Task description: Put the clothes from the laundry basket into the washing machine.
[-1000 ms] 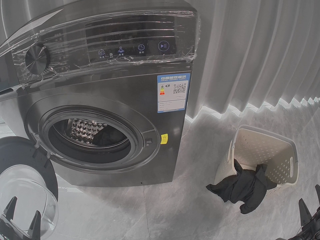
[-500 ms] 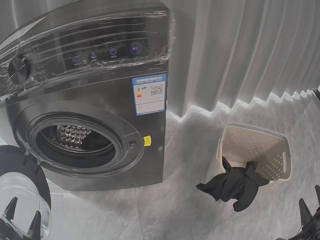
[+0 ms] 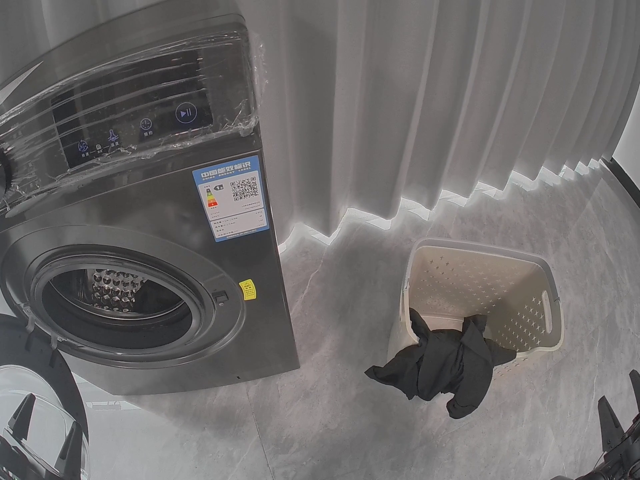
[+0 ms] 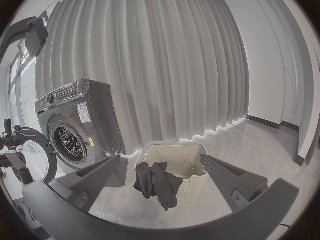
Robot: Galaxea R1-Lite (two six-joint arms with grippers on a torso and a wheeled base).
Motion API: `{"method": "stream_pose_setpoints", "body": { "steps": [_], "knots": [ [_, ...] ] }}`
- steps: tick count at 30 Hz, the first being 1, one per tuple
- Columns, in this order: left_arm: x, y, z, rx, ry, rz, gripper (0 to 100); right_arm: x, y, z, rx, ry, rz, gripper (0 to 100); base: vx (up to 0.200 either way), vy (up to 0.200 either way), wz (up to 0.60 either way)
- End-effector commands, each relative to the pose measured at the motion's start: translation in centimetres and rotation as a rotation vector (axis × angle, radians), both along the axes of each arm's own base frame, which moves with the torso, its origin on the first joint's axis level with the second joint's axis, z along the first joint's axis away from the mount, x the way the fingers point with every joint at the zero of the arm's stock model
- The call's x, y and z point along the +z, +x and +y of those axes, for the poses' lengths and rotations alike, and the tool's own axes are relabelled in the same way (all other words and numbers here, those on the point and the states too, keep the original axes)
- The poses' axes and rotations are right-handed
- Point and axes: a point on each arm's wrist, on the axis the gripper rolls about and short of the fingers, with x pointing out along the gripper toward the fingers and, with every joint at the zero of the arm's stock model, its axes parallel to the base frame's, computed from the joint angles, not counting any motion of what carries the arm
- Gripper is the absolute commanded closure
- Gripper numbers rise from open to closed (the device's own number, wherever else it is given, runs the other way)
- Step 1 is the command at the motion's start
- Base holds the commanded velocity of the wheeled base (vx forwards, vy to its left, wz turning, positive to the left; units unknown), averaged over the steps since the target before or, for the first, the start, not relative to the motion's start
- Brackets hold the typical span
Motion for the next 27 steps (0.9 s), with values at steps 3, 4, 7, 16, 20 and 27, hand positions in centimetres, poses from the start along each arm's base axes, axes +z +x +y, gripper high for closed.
{"method": "stream_pose_setpoints", "body": {
  "steps": [3,4,7,16,20,27],
  "knots": [
    [-0.47,0.05,0.00,0.002,-0.002,0.006,0,-0.50,0.10,0.00,0.003,0.000,0.011,0,0.000,0.000,-0.60],
    [-0.47,0.05,0.00,0.002,0.000,0.006,0,-0.50,0.10,0.00,0.003,0.000,0.011,0,0.000,0.000,0.00],
    [-0.47,0.05,0.00,0.002,-0.002,0.006,0,-0.50,0.10,0.00,0.003,0.002,0.011,0,0.000,0.000,0.00],
    [-0.47,0.05,0.01,0.005,-0.001,0.006,0,-0.50,0.10,0.00,0.003,0.005,0.012,0,0.000,0.000,0.00],
    [-0.47,0.05,0.02,0.009,0.002,0.005,0,-0.50,0.10,0.00,0.003,0.006,0.012,0,0.000,0.000,0.00],
    [-0.47,0.05,0.03,0.014,0.010,0.005,0,-0.50,0.10,0.00,0.003,0.006,0.012,0,0.000,-0.114,0.00]
  ]
}}
